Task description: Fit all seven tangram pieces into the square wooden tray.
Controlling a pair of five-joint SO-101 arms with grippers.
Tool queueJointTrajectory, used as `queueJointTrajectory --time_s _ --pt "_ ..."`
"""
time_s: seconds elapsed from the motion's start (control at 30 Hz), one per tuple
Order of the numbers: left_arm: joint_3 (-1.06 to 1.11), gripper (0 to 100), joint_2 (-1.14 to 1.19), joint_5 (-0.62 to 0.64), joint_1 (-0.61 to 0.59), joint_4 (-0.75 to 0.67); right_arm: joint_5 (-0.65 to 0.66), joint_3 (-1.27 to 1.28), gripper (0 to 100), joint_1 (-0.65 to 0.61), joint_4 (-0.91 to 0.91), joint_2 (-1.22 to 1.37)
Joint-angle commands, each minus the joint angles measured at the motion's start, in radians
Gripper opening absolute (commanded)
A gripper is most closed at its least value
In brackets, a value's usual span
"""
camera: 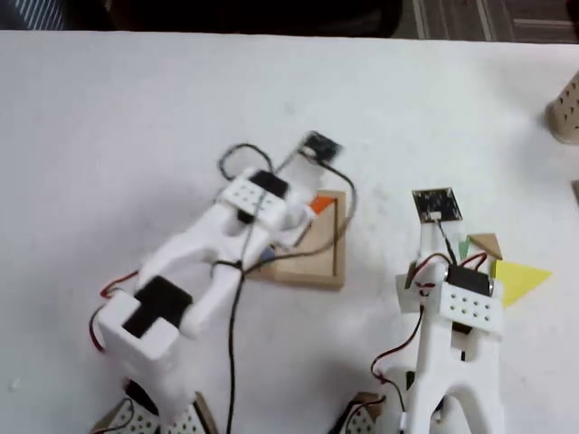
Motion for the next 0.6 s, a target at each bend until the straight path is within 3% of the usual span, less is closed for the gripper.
queueJointTrajectory --time_s 0.0,0.4,0.57 --pt "-0.026 2 -0.039 0.005 0.050 0.011 0.014 -0.005 2.4 0.004 -0.015 -0.025" --pt "0.081 2 -0.041 0.006 -0.039 -0.031 0.014 -0.003 2.4 0.004 -0.019 -0.025" --pt "0.097 2 -0.050 0.005 -0.016 -0.020 0.014 -0.003 2.4 0.004 -0.019 -0.025"
